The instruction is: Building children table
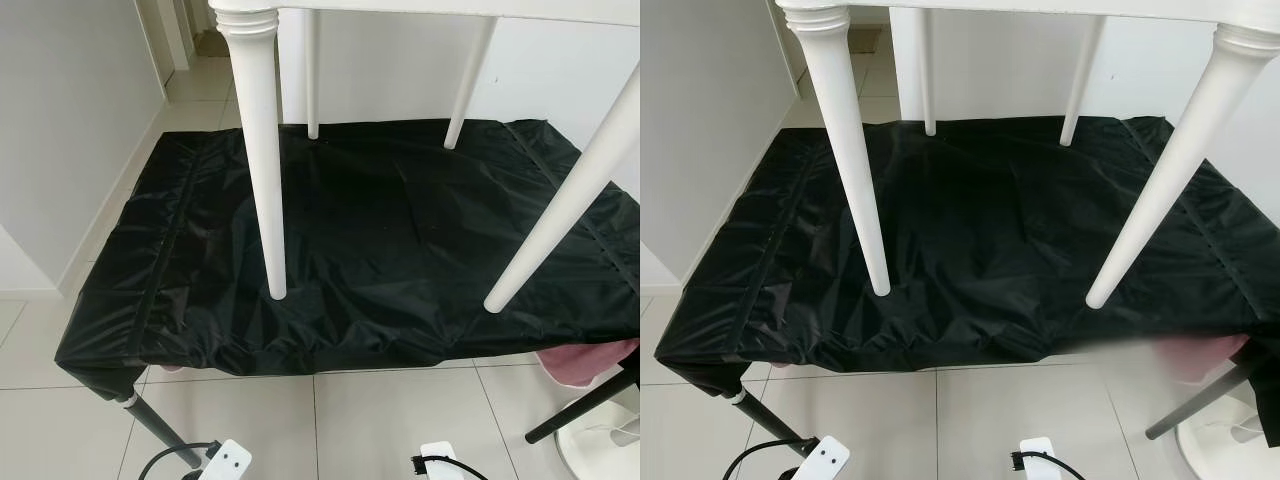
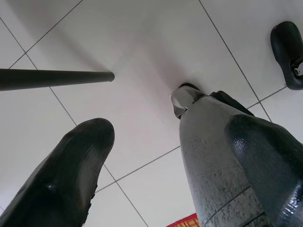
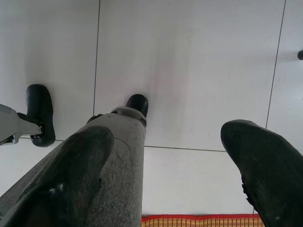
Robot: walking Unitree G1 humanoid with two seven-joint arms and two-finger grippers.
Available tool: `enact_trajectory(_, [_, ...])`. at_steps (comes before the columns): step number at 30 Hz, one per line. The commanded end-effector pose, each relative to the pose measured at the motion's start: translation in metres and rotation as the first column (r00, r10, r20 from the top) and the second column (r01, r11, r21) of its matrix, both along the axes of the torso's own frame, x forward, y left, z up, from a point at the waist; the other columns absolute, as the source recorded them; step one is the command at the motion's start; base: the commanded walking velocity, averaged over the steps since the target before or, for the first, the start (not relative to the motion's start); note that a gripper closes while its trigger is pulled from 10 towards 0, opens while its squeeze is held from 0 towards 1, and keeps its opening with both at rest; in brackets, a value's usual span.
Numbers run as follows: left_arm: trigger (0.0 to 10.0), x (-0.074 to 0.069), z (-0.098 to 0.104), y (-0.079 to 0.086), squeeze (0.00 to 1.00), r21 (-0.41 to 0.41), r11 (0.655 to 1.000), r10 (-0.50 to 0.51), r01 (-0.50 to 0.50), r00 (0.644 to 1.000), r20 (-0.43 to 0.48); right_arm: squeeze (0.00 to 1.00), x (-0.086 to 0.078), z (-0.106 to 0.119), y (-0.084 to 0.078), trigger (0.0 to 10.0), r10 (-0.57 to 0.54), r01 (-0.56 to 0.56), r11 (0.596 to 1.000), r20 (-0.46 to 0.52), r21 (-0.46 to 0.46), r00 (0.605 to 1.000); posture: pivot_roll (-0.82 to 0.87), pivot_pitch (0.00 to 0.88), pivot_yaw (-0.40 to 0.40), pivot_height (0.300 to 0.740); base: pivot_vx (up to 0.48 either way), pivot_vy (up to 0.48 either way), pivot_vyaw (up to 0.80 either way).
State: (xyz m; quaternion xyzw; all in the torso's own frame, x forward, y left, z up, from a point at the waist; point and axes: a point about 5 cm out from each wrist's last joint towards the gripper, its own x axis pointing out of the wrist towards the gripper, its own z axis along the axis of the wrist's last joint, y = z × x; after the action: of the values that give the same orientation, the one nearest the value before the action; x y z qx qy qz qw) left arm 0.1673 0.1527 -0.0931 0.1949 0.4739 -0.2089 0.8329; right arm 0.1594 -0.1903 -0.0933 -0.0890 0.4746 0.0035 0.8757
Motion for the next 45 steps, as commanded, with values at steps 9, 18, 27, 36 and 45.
enact_trajectory(9, [10.0, -0.0127, -0.0056, 0.002, 0.0, 0.012, 1.0, -0.012, 0.013, 0.998, -0.059, 0.0, -0.0031, -0.002, 0.0033, 10.0, 0.031, -0.031, 1.0, -0.022, -0.003, 0.999, -0.04, 0.0, 0.031, 0.74, 0.0, -0.062, 0.0])
enact_trajectory(18, [10.0, -0.0138, -0.0061, -0.0002, 0.0, 0.01, 1.0, -0.017, 0.017, 0.998, -0.061, 0.0, -0.0035, -0.0021, 0.0031, 10.0, 0.054, -0.054, 0.998, -0.024, -0.015, 0.998, -0.04, 0.0, 0.023, 0.74, 0.0, -0.297, 0.0])
enact_trajectory(27, [10.0, -0.0148, -0.0065, -0.0008, 0.0, 0.009, 1.0, -0.02, 0.021, 0.998, -0.064, 0.0, -0.0048, -0.0025, 0.0031, 10.0, 0.059, -0.059, 0.998, -0.026, -0.018, 0.998, -0.04, 0.0, 0.023, 0.74, 0.0, -0.307, 0.0])
enact_trajectory(36, [10.0, -0.0157, -0.0069, -0.0003, 0.0, 0.011, 1.0, -0.021, 0.022, 0.998, -0.066, 0.0, -0.0051, -0.0027, 0.0035, 10.0, 0.062, -0.062, 0.998, -0.027, -0.018, 0.998, -0.04, 0.0, 0.022, 0.74, 0.0, -0.306, 0.0])
enact_trajectory(45, [10.0, -0.0181, -0.0078, 0.0013, 0.0, 0.018, 1.0, -0.018, 0.019, 0.997, -0.071, 0.0, -0.0049, -0.0028, 0.005, 10.0, 0.065, -0.065, 0.998, -0.027, -0.013, 0.998, -0.04, 0.0, 0.023, 0.74, 0.0, -0.305, 0.0])
